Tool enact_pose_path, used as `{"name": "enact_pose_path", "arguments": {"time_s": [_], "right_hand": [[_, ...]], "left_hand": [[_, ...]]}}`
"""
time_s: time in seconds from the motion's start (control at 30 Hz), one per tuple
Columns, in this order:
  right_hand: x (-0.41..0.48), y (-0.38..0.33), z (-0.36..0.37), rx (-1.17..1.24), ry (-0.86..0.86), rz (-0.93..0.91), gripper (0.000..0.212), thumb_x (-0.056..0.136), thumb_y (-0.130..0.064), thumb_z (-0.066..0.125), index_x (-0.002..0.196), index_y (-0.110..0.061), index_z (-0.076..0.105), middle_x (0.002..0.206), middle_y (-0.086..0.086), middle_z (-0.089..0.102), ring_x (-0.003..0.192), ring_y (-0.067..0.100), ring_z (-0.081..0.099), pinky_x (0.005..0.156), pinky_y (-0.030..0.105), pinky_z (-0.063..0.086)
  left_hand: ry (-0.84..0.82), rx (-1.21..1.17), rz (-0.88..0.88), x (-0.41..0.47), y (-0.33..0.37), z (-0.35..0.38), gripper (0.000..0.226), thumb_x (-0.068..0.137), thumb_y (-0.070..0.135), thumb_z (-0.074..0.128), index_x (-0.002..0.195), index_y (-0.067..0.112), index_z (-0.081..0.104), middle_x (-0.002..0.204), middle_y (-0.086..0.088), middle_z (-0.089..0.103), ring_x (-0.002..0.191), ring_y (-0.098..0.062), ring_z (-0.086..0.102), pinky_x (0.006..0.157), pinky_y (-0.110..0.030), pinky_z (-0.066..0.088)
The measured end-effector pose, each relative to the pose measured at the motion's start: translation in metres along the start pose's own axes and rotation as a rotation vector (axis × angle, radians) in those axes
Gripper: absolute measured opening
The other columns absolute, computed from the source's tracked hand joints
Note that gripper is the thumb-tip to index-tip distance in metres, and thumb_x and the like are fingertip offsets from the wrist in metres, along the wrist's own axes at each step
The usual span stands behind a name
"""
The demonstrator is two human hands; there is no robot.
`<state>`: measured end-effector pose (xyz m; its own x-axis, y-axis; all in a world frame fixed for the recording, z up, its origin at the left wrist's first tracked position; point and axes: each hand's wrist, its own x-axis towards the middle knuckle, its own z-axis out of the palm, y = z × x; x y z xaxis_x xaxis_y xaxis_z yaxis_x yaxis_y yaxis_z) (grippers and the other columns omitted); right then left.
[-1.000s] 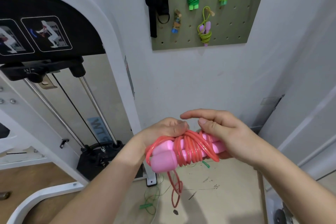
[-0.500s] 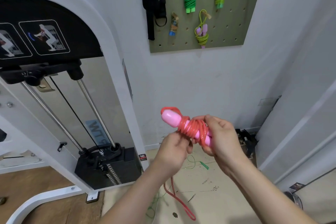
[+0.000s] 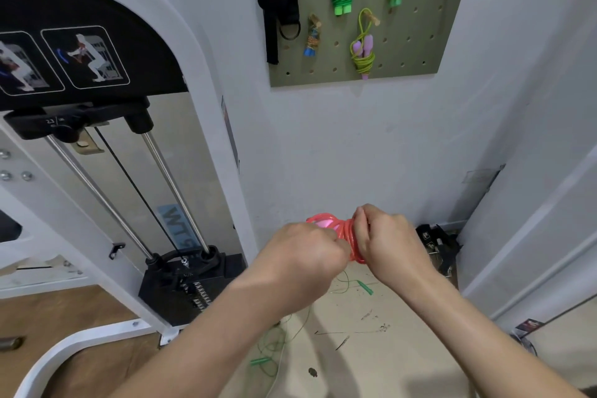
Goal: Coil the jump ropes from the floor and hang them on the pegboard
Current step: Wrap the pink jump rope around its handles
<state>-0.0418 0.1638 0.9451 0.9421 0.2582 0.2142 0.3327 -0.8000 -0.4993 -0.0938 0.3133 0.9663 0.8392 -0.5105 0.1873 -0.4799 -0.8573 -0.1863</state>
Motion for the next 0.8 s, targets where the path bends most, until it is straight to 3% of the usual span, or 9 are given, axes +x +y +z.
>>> {"name": "enact_pose_path", "arguments": {"time_s": [0.1,0.17,0.3,0.43,0.57,0.63,0.67,0.77,0.8], "right_hand": [[-0.002,0.003,-0.009,-0.047,-0.134,-0.081,0.038,0.101,-0.035,0.034,0.068,-0.018,0.044,0.067,0.012,0.059,0.07,0.038,0.056,0.061,0.038,0.039],[-0.002,0.001,-0.017,-0.084,-0.212,-0.166,0.04,0.101,-0.034,0.034,0.065,-0.018,0.04,0.063,0.007,0.054,0.068,0.034,0.054,0.06,0.035,0.034],[-0.002,-0.008,-0.036,0.073,-0.358,-0.283,0.044,0.102,-0.037,0.035,0.068,-0.014,0.051,0.058,-0.002,0.053,0.058,0.017,0.048,0.06,0.033,0.038],[-0.013,-0.02,-0.059,0.461,-0.513,-0.248,0.05,0.099,-0.04,0.035,0.079,-0.001,0.058,0.046,-0.011,0.044,0.04,0.004,0.039,0.045,0.013,0.031],[-0.012,-0.026,-0.076,0.832,-0.501,-0.15,0.024,0.091,-0.04,0.046,0.085,-0.016,0.048,0.049,-0.003,0.038,0.038,0.01,0.027,0.036,0.018,0.022],[-0.01,-0.026,-0.075,0.941,-0.496,-0.069,0.023,0.088,-0.039,0.048,0.082,-0.018,0.044,0.046,-0.002,0.035,0.035,0.01,0.026,0.037,0.015,0.02],[-0.01,-0.025,-0.073,0.986,-0.48,-0.024,0.024,0.087,-0.039,0.049,0.081,-0.017,0.043,0.044,-0.004,0.035,0.032,0.008,0.027,0.037,0.013,0.02],[-0.006,-0.022,-0.065,1.173,-0.338,0.036,0.027,0.093,-0.036,0.052,0.076,-0.016,0.044,0.042,-0.002,0.032,0.029,0.01,0.028,0.036,0.014,0.019],[-0.005,-0.021,-0.063,1.234,-0.264,0.054,0.025,0.093,-0.033,0.051,0.076,-0.015,0.044,0.042,0.001,0.031,0.028,0.01,0.029,0.036,0.014,0.017]], "left_hand": [[0.156,-0.065,-0.003,-0.001,-0.017,-0.007,0.035,0.08,0.048,0.058,0.057,0.021,0.06,0.05,0.007,0.05,0.042,-0.016,0.051,0.039,-0.02,0.03],[0.18,-0.118,-0.015,0.0,-0.023,-0.016,0.045,0.081,0.057,0.041,0.06,0.023,0.063,0.053,0.007,0.052,0.047,-0.015,0.054,0.042,-0.02,0.03],[0.125,-0.38,-0.097,0.001,-0.037,-0.023,0.042,0.077,0.065,0.05,0.076,0.029,0.073,0.066,0.009,0.061,0.065,-0.009,0.061,0.054,-0.026,0.044],[-0.009,-1.035,-0.234,0.003,-0.042,-0.034,0.018,0.065,0.037,0.082,0.075,0.023,0.077,0.067,0.012,0.068,0.069,-0.002,0.063,0.067,-0.023,0.048],[-0.067,-1.335,-0.24,0.003,-0.046,-0.032,0.033,0.069,0.041,0.079,0.072,0.008,0.075,0.071,-0.004,0.071,0.067,-0.011,0.062,0.065,-0.022,0.049],[-0.061,-1.487,-0.276,0.003,-0.045,-0.026,0.051,0.074,0.046,0.074,0.08,-0.004,0.07,0.073,-0.016,0.065,0.067,-0.019,0.058,0.061,-0.024,0.046],[-0.047,-1.563,-0.301,0.003,-0.044,-0.023,0.049,0.078,0.04,0.072,0.081,-0.009,0.068,0.073,-0.016,0.063,0.064,-0.019,0.056,0.059,-0.024,0.046],[0.046,-1.828,-0.379,0.004,-0.033,-0.016,0.01,0.079,0.009,0.062,0.078,0.006,0.072,0.065,-0.009,0.063,0.047,-0.012,0.053,0.046,-0.018,0.043],[0.113,-1.866,-0.381,0.003,-0.028,-0.013,0.021,0.078,0.002,0.057,0.075,0.016,0.072,0.062,-0.008,0.063,0.04,-0.01,0.046,0.04,-0.016,0.038]]}}
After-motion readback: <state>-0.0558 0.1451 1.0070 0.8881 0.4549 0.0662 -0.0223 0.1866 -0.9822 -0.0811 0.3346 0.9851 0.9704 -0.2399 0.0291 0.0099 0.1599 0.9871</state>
